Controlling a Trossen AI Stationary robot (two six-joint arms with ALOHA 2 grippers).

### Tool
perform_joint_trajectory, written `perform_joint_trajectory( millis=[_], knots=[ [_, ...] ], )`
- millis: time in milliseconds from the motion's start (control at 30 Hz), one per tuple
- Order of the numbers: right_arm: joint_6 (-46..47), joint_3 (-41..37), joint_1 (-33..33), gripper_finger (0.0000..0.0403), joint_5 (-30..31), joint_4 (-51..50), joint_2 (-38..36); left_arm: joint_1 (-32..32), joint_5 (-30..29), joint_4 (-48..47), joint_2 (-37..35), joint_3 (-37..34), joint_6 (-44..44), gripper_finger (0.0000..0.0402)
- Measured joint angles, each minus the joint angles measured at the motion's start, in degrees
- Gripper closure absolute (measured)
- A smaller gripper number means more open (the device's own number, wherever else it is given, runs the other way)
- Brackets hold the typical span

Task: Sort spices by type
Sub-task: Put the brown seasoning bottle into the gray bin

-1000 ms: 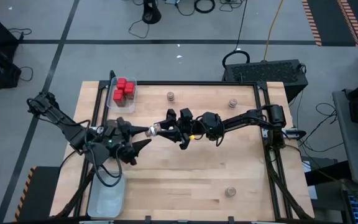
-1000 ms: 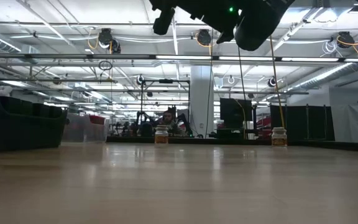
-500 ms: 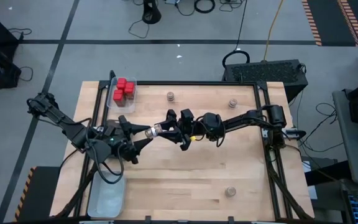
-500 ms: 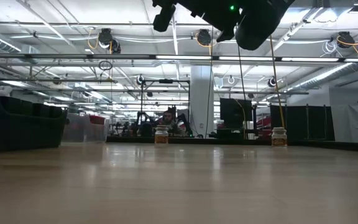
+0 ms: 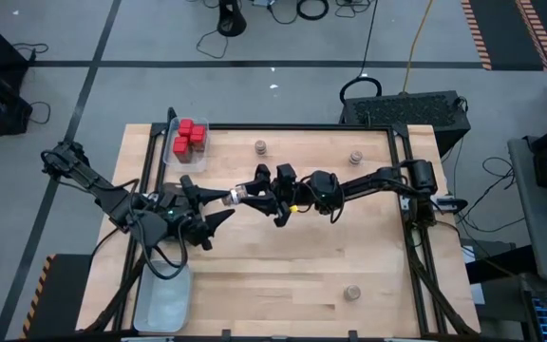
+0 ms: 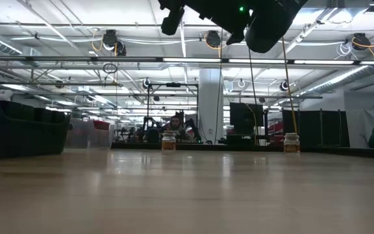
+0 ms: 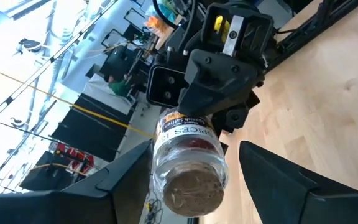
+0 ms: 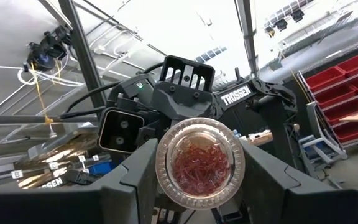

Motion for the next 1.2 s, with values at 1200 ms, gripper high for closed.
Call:
perform_joint_trajectory(
  millis=[1200],
  knots=[
    [-1.09, 0.00, 0.07, 0.0217, -0.80, 0.91, 0.00, 0.09, -0.17, 0.02, 0.00, 0.00, -0.18, 0.0229]
  ],
)
